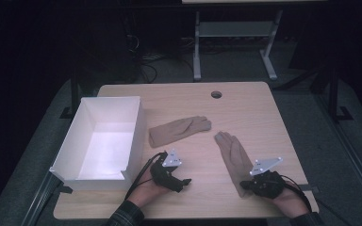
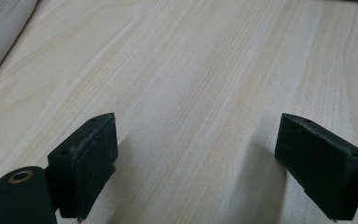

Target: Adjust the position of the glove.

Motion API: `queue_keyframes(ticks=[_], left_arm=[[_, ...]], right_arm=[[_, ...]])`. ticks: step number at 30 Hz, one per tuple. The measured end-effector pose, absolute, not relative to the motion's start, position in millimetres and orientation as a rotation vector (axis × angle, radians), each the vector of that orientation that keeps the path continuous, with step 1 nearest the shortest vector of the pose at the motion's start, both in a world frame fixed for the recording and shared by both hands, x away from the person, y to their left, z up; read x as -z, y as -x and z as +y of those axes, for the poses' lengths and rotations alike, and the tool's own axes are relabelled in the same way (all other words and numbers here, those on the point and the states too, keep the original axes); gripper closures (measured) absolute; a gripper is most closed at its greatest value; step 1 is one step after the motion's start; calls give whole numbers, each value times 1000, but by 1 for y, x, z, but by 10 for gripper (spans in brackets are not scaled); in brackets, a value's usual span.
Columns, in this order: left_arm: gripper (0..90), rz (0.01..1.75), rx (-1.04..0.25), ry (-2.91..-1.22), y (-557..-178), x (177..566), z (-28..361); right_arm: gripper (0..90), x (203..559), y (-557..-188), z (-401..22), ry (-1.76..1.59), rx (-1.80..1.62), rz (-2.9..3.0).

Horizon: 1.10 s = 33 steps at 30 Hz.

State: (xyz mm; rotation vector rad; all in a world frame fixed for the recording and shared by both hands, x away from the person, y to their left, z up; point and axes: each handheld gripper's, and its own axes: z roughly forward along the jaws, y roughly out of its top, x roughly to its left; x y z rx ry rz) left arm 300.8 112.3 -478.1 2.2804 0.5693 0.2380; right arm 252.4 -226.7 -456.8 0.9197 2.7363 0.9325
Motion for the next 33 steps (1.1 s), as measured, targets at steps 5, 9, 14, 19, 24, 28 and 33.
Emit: queue_keyframes(ticks=[5, 9, 14, 19, 24, 28, 33], left_arm=[[124, 568, -239, -2282, -301, 478, 112], [124, 561, -245, -2285, -301, 478, 113], [124, 564, -241, -2284, -301, 478, 112], [124, 571, -240, -2281, -301, 478, 112], [124, 571, -242, -2283, -301, 478, 112], [124, 570, -242, -2284, -301, 478, 112], [124, 571, -241, -2284, -301, 478, 112]], right_arm=[[900, 457, -251, -215, -887, -943, 2762], [899, 455, -252, -213, -856, -937, 2767], [899, 445, -263, -219, -869, -960, 2695], [899, 441, -290, -226, -922, -959, 2613], [900, 445, -321, -234, -999, -981, 2541], [900, 451, -338, -237, -1049, -982, 2509], [900, 460, -341, -237, -1060, -919, 2532]])
